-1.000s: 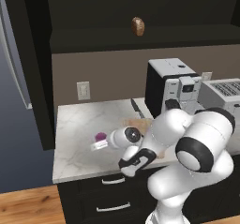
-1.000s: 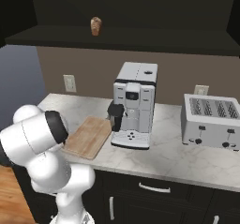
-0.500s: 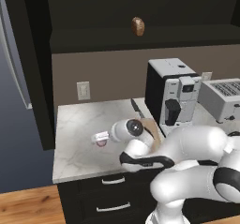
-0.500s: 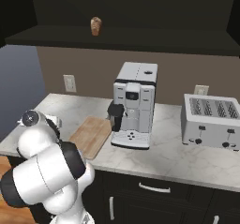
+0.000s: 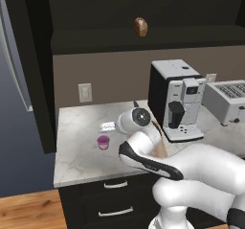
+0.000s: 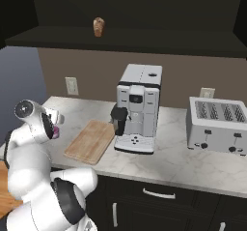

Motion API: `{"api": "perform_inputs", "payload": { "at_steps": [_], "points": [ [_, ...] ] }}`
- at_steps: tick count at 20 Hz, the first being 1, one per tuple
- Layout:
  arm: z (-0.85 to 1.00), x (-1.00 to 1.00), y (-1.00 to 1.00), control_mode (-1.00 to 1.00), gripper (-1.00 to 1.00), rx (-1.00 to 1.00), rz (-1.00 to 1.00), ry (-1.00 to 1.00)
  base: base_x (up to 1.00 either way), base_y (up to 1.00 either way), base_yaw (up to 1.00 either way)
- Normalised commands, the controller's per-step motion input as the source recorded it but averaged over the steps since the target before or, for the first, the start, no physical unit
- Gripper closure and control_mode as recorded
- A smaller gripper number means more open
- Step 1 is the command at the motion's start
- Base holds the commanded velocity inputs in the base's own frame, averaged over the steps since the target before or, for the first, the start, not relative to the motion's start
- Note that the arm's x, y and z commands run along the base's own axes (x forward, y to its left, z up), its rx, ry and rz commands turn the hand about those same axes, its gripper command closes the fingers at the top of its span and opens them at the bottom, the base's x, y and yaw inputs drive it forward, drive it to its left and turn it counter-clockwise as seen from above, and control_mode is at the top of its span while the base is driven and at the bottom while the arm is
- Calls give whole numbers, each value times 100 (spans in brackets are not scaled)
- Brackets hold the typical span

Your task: Pick the bread, place it on the cutting board, pick the jam, place it on the counter, and close the cabinet.

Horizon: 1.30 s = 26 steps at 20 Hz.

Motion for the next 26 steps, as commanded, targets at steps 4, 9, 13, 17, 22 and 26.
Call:
{"api": "perform_inputs", "payload": {
  "at_steps": [4, 9, 13, 17, 22, 26],
  "points": [
    [53, -3, -24, -100, -100, 0, -12, 0, 0, 0, 0],
    [56, -1, -23, -100, -100, 1, -11, 0, 0, 0, 0],
    [57, 0, -21, -100, -100, 2, -10, 0, 0, 0, 0],
    [55, 0, -20, -100, -100, 2, -10, 0, 0, 0, 0],
    [48, 0, -22, -100, -100, 2, -5, 0, 0, 0, 0],
    [39, 0, -19, -100, -100, 1, 0, 0, 0, 0, 0]
  ]
}}
